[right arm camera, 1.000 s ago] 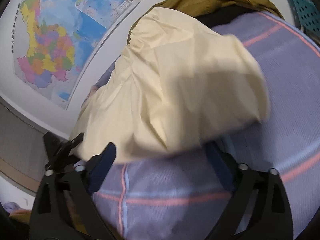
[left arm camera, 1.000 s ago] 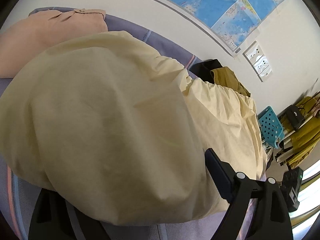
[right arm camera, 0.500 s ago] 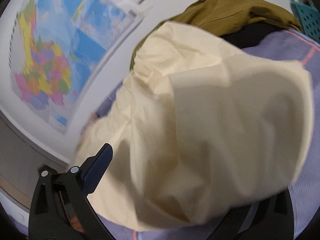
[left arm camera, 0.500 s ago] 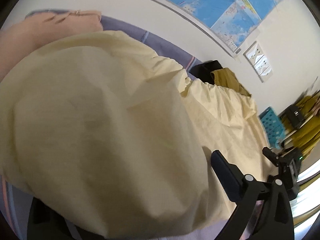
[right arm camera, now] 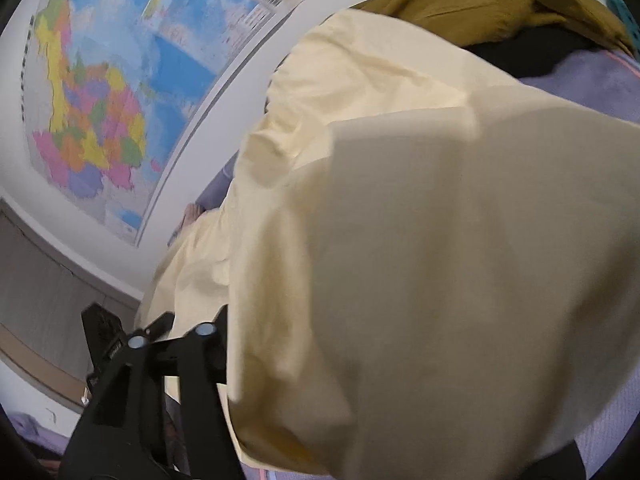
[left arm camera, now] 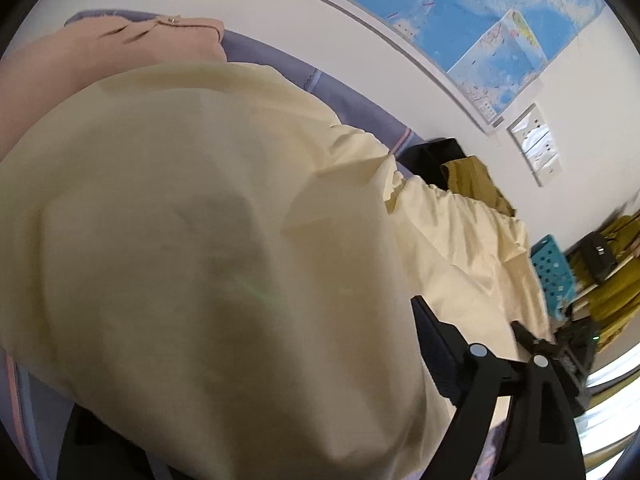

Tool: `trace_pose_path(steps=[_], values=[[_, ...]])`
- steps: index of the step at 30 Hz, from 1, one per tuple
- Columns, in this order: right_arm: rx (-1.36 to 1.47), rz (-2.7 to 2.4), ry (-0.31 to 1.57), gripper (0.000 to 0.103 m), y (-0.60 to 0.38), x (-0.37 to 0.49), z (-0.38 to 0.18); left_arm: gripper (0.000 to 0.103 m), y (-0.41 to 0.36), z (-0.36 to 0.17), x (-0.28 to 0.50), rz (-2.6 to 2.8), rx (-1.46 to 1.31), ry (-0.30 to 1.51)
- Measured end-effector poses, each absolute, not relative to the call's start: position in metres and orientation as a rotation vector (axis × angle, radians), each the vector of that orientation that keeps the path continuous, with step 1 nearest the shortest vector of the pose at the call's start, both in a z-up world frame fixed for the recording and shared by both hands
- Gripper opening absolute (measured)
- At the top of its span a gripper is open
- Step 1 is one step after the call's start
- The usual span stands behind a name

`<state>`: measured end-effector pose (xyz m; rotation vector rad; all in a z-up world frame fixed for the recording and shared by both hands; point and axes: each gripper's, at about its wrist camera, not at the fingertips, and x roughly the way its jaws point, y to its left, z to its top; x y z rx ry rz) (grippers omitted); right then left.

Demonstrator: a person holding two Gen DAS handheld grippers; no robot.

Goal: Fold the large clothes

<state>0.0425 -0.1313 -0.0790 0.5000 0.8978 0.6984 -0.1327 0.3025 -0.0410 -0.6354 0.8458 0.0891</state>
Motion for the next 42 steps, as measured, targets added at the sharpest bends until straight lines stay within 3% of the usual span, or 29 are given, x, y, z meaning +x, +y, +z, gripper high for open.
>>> trace_pose_path(steps=[2,6,8,11,16,18,24,27,31,35,42], values=[[0.483,0.695,0.9,0.063,-0.128,0.045,-0.078,0.082,0.299,-0.04,-0.129,0.107,-0.609,0.855],[0.499,0.694,0.896,0.044,-0.131,0.046,-0.081,0.074,0.301,-0.04,-0.129,0.124,-0.61,0.862],[0.508,0.713,0.9,0.041,-0.132,0.045,-0.083,0.073,0.301,-0.04,-0.13,0.132,-0.612,0.86],[0.526,0.718,0.899,0.044,-0.132,0.046,-0.084,0.073,0.299,-0.039,-0.128,0.14,-0.591,0.867],[0.488,0.757,0.906,0.065,-0.125,0.047,-0.079,0.07,0.299,-0.04,-0.128,0.14,-0.564,0.866],[0.471,0.751,0.913,0.066,-0.122,0.047,-0.078,0.069,0.3,-0.04,-0.129,0.146,-0.554,0.869],[0.475,0.72,0.932,0.043,-0.125,0.049,-0.081,0.067,0.3,-0.038,-0.131,0.14,-0.548,0.872],[0.481,0.726,0.935,0.041,-0.125,0.049,-0.082,0.067,0.301,-0.038,-0.13,0.14,-0.548,0.876],[0.506,0.723,0.93,0.049,-0.123,0.05,-0.082,0.068,0.301,-0.039,-0.128,0.139,-0.554,0.874],[0.49,0.711,0.93,0.049,-0.117,0.049,-0.08,0.068,0.299,-0.039,-0.128,0.141,-0.546,0.873],[0.522,0.722,0.934,0.032,-0.119,0.05,-0.078,0.067,0.299,-0.039,-0.129,0.138,-0.542,0.878]])
